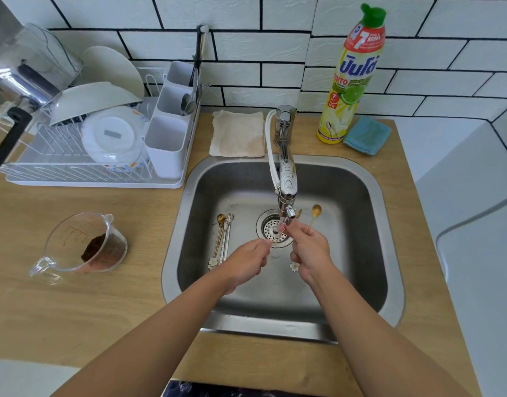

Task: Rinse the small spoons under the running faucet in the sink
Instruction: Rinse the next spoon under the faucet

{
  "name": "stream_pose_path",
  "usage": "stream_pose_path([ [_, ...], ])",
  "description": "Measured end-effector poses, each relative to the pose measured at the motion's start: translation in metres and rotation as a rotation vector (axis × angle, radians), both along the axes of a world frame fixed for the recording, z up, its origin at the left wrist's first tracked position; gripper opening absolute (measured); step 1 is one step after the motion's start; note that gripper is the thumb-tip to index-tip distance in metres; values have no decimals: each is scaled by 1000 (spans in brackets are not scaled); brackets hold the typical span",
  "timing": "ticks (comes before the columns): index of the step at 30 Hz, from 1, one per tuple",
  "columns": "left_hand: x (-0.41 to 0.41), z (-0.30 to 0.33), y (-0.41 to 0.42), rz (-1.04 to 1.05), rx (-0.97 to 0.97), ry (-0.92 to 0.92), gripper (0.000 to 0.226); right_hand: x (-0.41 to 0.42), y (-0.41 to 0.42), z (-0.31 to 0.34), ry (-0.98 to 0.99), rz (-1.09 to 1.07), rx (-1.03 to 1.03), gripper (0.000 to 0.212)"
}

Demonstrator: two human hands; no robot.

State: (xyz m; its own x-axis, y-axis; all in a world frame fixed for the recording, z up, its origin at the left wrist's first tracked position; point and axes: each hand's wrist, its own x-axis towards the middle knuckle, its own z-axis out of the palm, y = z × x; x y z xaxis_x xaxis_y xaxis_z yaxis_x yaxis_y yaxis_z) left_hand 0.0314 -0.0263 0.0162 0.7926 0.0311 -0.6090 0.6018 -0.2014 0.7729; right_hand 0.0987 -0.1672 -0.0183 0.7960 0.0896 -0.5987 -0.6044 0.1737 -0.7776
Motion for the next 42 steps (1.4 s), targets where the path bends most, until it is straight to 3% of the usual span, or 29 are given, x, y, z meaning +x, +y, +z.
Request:
stream_pose_path([
  [4, 3, 3, -3, 113, -160, 16, 42, -17, 7, -1, -11, 201, -10, 16],
  [8, 2, 3, 0, 90, -213, 31, 39, -1, -1, 6, -25, 81, -24, 8],
  [10, 2, 3, 1, 61, -184, 14, 40, 6, -6, 4, -6, 19, -33, 14],
  [15, 2, 2, 5, 44, -138, -4, 41, -8, -1, 1, -29, 329, -36, 8],
  [21, 0, -5, 5, 48, -187, 12, 41, 9, -4, -3, 17, 72, -5, 17],
  [26, 1, -7, 8, 41, -144, -17, 40, -11, 3, -5, 39, 261, 11, 8],
  [31, -1, -1, 10, -32, -117, -17, 40, 11, -5, -1, 48, 45, 32, 14],
  [37, 1, 6, 11, -67, -103, -68, 48, -9, 6, 3, 80, 250, 87, 12],
  [42, 3, 2, 8, -26, -120, -62, 41, 7, -3, 5, 26, 91, 55, 20],
])
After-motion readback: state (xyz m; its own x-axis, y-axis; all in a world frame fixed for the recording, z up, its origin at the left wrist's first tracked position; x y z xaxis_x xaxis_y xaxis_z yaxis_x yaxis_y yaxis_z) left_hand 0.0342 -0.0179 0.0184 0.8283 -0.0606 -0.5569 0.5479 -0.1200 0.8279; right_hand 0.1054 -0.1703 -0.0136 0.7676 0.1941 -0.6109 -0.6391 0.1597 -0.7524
